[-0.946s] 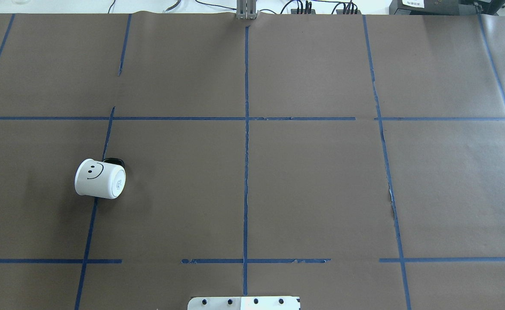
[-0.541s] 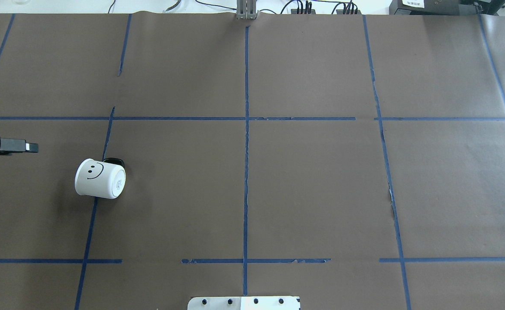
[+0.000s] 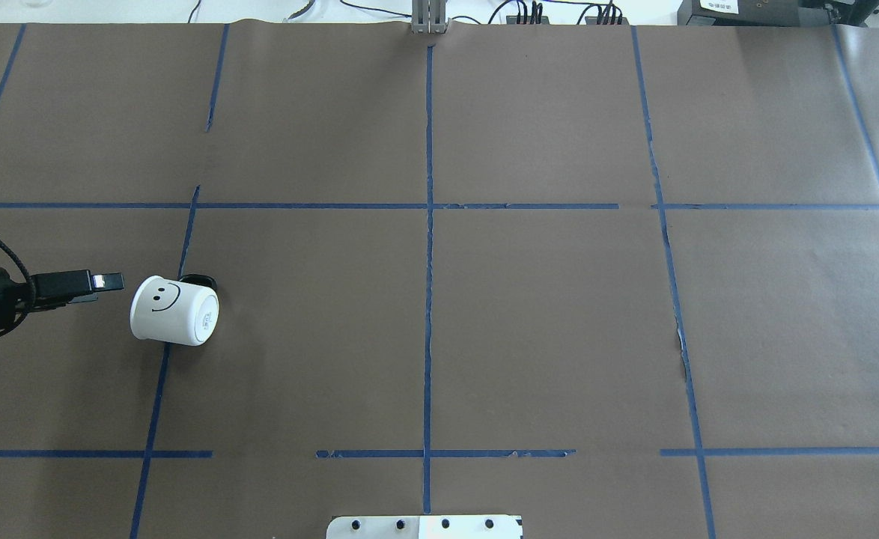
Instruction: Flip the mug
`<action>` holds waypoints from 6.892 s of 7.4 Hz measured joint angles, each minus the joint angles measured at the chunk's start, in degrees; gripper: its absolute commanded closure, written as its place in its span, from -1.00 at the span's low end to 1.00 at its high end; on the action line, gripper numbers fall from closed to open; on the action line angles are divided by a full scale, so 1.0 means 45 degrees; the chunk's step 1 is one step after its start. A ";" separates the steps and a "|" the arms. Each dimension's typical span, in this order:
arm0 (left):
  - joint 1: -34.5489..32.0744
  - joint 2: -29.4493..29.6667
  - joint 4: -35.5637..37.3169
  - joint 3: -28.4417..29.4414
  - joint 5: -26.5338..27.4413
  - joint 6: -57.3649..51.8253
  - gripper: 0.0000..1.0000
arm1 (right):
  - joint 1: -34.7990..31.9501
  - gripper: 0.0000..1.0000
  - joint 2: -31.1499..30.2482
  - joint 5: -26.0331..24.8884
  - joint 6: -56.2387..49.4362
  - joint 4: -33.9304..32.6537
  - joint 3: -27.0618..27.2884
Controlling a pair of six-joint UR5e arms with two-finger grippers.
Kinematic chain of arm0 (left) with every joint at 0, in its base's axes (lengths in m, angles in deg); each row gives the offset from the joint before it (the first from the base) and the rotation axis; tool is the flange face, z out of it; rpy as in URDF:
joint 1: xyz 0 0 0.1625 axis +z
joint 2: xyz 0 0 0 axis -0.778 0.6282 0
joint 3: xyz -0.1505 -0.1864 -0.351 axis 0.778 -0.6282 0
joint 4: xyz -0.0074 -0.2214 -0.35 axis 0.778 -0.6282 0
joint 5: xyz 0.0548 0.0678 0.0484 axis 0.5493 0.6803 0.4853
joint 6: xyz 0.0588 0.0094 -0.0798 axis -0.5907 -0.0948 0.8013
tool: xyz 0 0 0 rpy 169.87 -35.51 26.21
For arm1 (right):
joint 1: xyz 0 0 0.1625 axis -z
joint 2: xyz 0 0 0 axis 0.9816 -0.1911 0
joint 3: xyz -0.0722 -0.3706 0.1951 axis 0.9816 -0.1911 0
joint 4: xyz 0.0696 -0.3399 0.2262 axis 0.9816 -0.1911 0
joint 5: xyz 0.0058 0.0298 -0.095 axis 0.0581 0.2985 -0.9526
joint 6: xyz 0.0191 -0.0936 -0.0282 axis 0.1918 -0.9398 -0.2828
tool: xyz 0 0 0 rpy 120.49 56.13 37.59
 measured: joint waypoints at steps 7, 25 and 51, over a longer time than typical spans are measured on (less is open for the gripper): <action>0.1507 0.2329 -0.4665 0.3436 0.0646 0.1176 1.00 | 0.0000 -1.00 0.0000 0.0000 -0.0001 0.0000 0.0000; 0.1964 1.3069 1.8523 0.2736 -0.1983 0.2143 0.11 | 0.0000 -1.00 0.0000 0.0000 0.0000 0.0000 0.0000; -1.1134 0.0476 2.2170 -0.1748 -0.5619 -2.1869 -1.00 | 0.0000 -1.00 0.0000 0.0000 0.0000 0.0000 0.0000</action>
